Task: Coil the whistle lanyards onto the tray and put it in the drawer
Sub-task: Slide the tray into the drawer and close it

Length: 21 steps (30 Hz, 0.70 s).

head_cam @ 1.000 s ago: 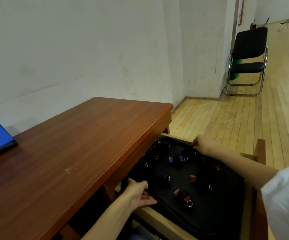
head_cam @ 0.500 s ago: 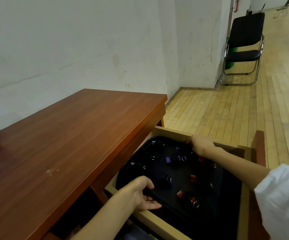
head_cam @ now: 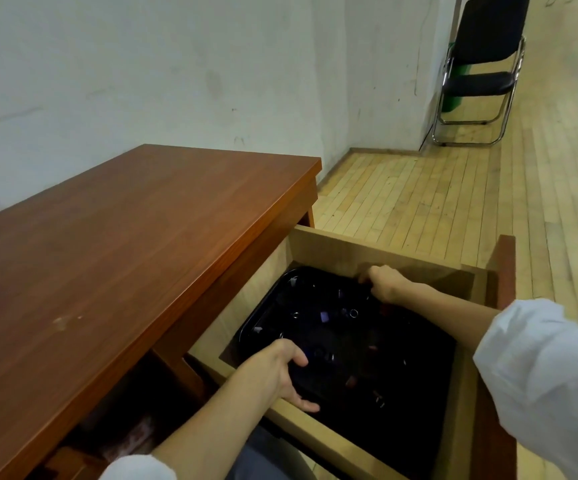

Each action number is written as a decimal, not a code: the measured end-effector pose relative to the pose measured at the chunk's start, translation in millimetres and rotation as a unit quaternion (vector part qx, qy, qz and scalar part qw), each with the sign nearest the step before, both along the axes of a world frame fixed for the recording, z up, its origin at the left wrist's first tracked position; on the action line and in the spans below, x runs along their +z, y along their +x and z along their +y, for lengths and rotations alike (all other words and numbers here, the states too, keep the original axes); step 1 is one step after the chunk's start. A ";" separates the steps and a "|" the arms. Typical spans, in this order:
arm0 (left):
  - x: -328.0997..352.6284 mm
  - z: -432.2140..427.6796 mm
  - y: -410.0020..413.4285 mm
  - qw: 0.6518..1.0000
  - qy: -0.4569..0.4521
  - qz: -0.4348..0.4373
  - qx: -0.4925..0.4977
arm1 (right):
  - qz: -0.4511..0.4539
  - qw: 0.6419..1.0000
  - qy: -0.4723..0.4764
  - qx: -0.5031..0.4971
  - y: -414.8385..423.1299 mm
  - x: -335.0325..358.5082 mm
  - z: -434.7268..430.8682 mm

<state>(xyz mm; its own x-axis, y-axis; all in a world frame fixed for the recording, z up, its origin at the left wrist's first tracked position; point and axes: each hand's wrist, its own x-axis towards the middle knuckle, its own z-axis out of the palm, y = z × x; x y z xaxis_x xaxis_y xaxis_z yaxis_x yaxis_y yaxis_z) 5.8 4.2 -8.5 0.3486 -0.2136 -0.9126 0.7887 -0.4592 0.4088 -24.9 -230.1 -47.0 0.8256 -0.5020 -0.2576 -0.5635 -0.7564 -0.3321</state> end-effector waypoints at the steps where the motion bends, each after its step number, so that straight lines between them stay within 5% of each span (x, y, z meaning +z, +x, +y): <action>1: 1.1 0.8 0.3 1.000 -0.003 0.000 0.002 | -0.002 1.000 0.003 -0.002 -0.7 -0.4 0.3; 6: 0.1 2.4 -2.2 1.000 -0.015 0.004 0.006 | -0.007 0.999 0.039 -0.024 -0.9 -1.1 -1.7; 10: -19.8 -2.6 7.3 0.961 0.019 -0.273 0.035 | -0.053 0.998 -0.043 0.014 3.9 10.8 11.7; 12: -24.7 -5.6 15.6 0.887 0.018 -0.447 -0.117 | -0.101 0.991 -0.047 0.074 7.5 18.4 26.0; 14: -28.0 -10.0 22.5 0.775 0.015 -0.534 -0.338 | -0.085 0.984 -0.041 0.153 11.7 20.1 41.0; 17: -33.8 -17.5 20.0 0.639 0.037 -0.538 -0.549 | -0.027 0.973 -0.081 0.216 17.4 10.5 58.3; 21: -49.5 -19.6 16.6 0.535 0.067 -0.564 -0.625 | -0.005 0.971 -0.108 0.213 22.0 -4.9 65.4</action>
<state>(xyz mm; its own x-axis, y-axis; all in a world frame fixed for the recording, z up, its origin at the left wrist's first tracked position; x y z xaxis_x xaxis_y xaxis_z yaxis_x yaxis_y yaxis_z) 22.4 -15.4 -58.0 0.3551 -0.8825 -0.3084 -0.8835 -0.4246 0.1977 -2.9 -164.7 -51.9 0.9720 -0.1552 -0.1763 -0.1814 -0.9728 -0.1442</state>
